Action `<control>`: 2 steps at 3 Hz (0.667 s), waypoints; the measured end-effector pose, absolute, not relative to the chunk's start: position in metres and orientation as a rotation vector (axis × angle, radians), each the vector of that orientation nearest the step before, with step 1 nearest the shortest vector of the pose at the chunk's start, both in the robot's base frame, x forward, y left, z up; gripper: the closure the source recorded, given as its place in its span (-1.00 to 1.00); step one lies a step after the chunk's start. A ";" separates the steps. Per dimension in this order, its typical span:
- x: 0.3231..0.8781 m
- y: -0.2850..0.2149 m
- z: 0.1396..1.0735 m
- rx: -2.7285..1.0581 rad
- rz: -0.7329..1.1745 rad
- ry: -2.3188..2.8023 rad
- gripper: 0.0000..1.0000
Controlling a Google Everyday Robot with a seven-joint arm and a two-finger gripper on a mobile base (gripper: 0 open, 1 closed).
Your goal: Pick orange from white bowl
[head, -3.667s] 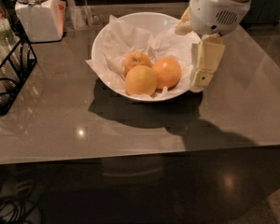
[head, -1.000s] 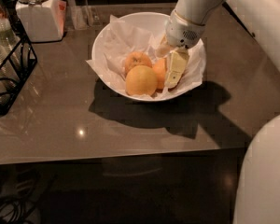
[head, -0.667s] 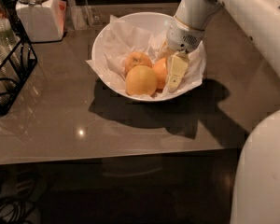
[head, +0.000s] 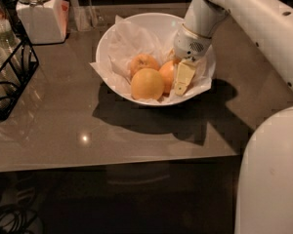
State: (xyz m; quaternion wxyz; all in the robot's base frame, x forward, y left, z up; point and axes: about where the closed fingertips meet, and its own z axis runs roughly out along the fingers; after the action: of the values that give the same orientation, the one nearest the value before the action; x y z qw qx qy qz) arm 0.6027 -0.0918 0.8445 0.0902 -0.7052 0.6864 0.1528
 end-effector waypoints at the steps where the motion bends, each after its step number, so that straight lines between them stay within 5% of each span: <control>1: 0.603 -0.092 0.848 -2.096 0.454 2.041 -0.08; 2: 0.599 -0.092 0.850 -2.092 0.439 2.037 0.39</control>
Offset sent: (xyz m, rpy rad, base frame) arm -0.0265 -0.0088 0.0115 -0.0264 0.0302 0.0225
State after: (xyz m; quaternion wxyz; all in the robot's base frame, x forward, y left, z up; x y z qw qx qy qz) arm 0.5994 -0.0923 0.8495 0.0942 -0.7054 0.6868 0.1479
